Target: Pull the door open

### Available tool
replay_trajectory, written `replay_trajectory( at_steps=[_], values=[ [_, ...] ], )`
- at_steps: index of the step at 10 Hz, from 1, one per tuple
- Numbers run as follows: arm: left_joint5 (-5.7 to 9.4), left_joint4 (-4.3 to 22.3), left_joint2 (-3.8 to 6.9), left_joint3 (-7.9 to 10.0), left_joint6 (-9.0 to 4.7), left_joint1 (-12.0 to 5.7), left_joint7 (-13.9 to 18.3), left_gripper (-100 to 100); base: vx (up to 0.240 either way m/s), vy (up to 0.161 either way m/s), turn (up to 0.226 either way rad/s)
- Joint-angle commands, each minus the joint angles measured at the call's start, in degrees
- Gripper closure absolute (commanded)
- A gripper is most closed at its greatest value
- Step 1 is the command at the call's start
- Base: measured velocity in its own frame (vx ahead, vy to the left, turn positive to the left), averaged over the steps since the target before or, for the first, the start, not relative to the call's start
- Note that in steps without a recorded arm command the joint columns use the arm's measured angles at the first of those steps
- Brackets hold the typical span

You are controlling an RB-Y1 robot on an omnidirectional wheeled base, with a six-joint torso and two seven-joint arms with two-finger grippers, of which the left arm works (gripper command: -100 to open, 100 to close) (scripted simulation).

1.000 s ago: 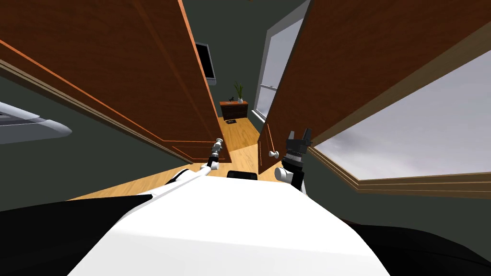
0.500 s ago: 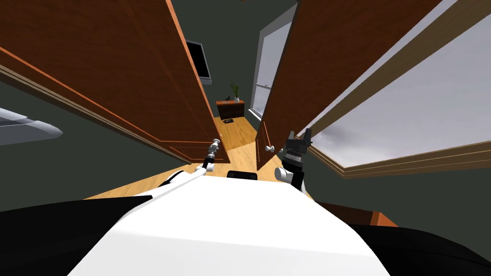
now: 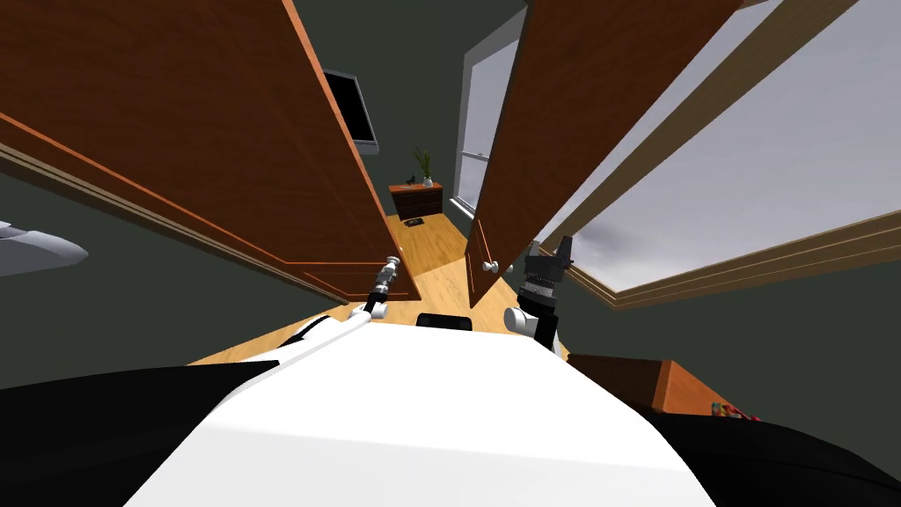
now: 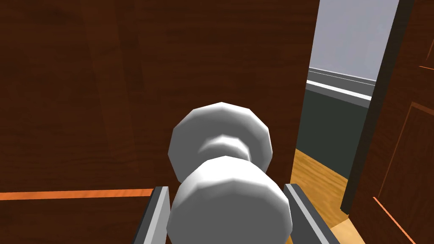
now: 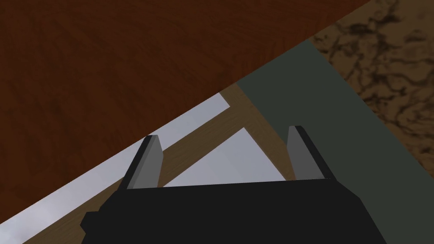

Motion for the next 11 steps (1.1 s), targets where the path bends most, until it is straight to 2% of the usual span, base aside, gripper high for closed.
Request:
replay_trajectory(
  at_steps=[1, 2, 3, 6, 7, 8, 9, 10, 11],
  values=[
    [0.0, 0.0, 0.0, 0.0, 0.0, 0.0, 0.0, 100, -0.023, 0.014, -0.013],
    [-0.91, -0.22, 0.83, -1.65, -0.95, 0.47, 1.64, 100, -0.147, 0.034, -0.058],
    [-0.91, -0.22, 0.83, -1.65, -0.95, 0.47, 1.64, 100, -0.178, 0.065, -0.048],
    [-2.62, -0.72, 2.35, -4.77, -2.84, 1.26, 4.48, 100, -0.218, 0.058, -0.053],
    [-3.1, -0.86, 2.77, -5.64, -3.36, 1.47, 5.27, 100, -0.205, 0.078, -0.029],
    [-3.1, -0.86, 2.77, -5.64, -3.36, 1.47, 5.27, 100, -0.137, 0.062, -0.021],
    [-3.83, -1.08, 3.41, -6.97, -4.17, 1.8, 6.48, 100, -0.166, 0.072, -0.029],
    [-3.49, -1.26, 2.99, -6.38, -3.37, 1.94, 5.69, 100, -0.088, 0.037, -0.021],
    [-4.02, -1.2, 3.91, -7.59, -4.98, 2.85, 6.97, 100, -0.145, 0.033, -0.125]
  ],
)
